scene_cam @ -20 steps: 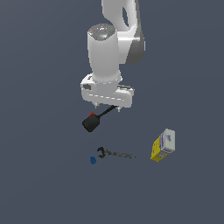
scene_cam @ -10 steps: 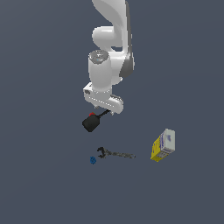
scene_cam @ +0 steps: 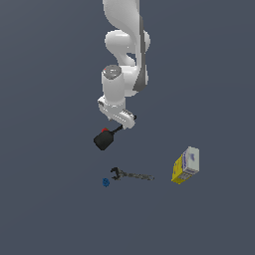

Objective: Pick up a designated object from a clutter of objects.

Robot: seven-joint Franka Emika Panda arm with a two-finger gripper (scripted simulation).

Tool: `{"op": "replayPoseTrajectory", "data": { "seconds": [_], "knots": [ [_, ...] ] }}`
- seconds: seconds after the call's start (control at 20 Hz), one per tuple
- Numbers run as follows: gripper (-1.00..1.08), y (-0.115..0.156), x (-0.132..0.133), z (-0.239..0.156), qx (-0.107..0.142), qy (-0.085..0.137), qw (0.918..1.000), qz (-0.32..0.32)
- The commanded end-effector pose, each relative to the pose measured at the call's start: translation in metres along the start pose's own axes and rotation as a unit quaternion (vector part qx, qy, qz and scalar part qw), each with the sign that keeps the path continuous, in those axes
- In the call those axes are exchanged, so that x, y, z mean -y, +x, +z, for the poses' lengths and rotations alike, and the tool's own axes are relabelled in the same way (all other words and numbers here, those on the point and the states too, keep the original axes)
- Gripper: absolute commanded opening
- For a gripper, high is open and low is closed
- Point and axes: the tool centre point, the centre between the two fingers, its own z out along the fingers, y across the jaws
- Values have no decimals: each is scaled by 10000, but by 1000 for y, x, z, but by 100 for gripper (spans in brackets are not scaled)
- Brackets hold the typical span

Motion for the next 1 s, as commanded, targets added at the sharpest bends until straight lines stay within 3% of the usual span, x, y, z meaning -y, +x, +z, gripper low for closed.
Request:
{"op": "replayPoseTrajectory", "data": {
  "seconds": [0.0,0.95],
  "knots": [
    [100,-7,-7,7,-1,-9,9999,135],
    [100,-14,-15,37,2,-25,9996,271]
  ]
}}
